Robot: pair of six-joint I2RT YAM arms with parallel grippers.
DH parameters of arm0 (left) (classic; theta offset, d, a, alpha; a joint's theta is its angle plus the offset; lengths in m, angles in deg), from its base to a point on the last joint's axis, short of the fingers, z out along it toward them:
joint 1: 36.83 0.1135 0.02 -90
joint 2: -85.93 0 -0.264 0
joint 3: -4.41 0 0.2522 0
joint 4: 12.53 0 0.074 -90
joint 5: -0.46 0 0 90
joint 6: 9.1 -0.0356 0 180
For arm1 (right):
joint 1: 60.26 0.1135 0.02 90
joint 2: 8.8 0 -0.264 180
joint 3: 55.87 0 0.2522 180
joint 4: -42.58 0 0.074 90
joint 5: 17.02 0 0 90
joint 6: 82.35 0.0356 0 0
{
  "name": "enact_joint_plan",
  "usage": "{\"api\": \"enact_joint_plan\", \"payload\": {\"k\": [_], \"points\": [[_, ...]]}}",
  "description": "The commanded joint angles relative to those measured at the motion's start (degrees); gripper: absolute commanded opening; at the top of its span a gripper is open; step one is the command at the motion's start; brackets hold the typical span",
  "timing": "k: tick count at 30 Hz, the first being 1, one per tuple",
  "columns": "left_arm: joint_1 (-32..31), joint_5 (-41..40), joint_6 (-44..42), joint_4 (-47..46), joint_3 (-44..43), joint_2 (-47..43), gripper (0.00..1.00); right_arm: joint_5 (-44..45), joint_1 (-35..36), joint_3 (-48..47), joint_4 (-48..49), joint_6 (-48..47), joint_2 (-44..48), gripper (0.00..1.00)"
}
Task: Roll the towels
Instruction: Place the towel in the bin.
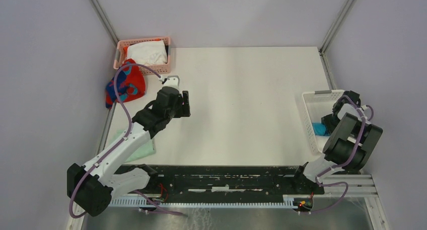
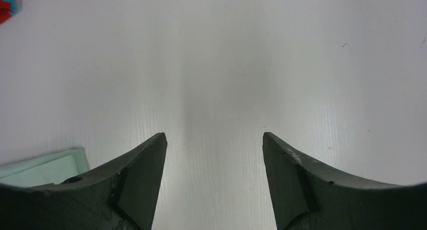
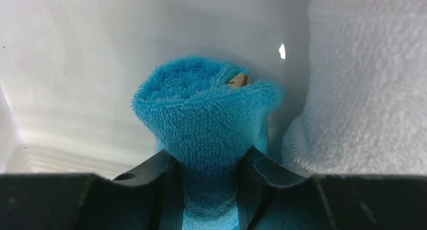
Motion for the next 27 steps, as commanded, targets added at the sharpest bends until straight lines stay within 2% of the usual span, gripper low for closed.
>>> {"api": "enact_joint_plan", "payload": {"k": [1,5,14,27], "points": [[0.26,-1.0,-3.06,-1.5,0.18,-0.25,0.77,2.48,-0.1,2.46,2.6,1.35,-5.08,0.28],[0.26,-1.08,-3.02,-1.59,0.28,-0.35,0.77,2.06,-0.08,4.36,4.0,1.16,-5.01,0.37],[0.25,-1.12,-3.11,-1.68,0.19,-0.11,0.77,2.36,-0.1,4.68,0.61,1.08,4.36,0.57],[0.26,-1.45,-3.03,-1.56,0.22,-0.54,0.77,2.33,-0.08,1.47,-4.5,-0.25,12.4,0.69]]}}
